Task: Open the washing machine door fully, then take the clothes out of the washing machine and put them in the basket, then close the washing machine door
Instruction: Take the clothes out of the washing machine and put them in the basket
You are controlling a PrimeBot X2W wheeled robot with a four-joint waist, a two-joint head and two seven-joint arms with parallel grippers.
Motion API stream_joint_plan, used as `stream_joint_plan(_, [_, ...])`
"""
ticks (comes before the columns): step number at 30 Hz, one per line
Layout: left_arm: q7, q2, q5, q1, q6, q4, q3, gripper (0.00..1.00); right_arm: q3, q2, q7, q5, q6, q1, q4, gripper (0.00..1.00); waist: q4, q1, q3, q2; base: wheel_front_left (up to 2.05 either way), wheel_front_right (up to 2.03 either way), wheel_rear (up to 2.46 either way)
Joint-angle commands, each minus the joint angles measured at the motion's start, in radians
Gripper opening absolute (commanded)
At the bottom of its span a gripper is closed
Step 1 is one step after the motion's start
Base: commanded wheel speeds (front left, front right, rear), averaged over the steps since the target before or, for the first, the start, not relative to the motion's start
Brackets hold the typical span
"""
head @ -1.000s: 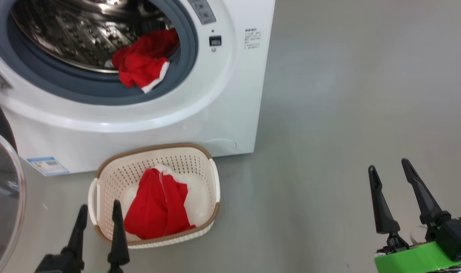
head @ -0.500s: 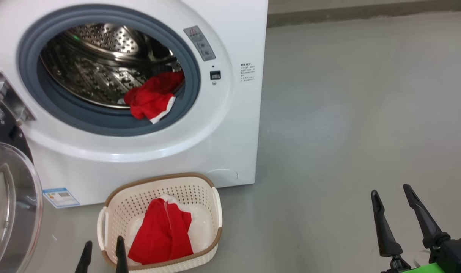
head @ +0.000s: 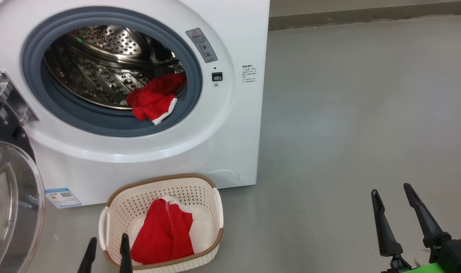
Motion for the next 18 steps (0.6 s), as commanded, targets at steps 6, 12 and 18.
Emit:
stream_joint_plan(6, [-0.014,0.015,-0.008,-0.01,-0.004,-0.023,0.03,1.0,0.024,-0.015,-0.006,-0.004,0.006,-0.006,-0.032,1.0,0.003,0.0,0.006,0.0,0.0,0.0,0.0])
stream_joint_plan(12, [-0.015,0.015,-0.012,-0.017,-0.006,-0.02,0.03,1.0,0.024,-0.015,-0.006,-0.003,0.006,-0.009,-0.039,1.0,0.006,0.0,0.028,0.0,0.0,0.0,0.0])
stream_joint_plan(18, [-0.016,0.013,-0.018,-0.046,-0.011,-0.03,0.028,1.0,0.028,-0.015,-0.006,0.002,0.006,-0.024,-0.044,1.0,0.013,0.0,0.079,0.0,0.0,0.0,0.0])
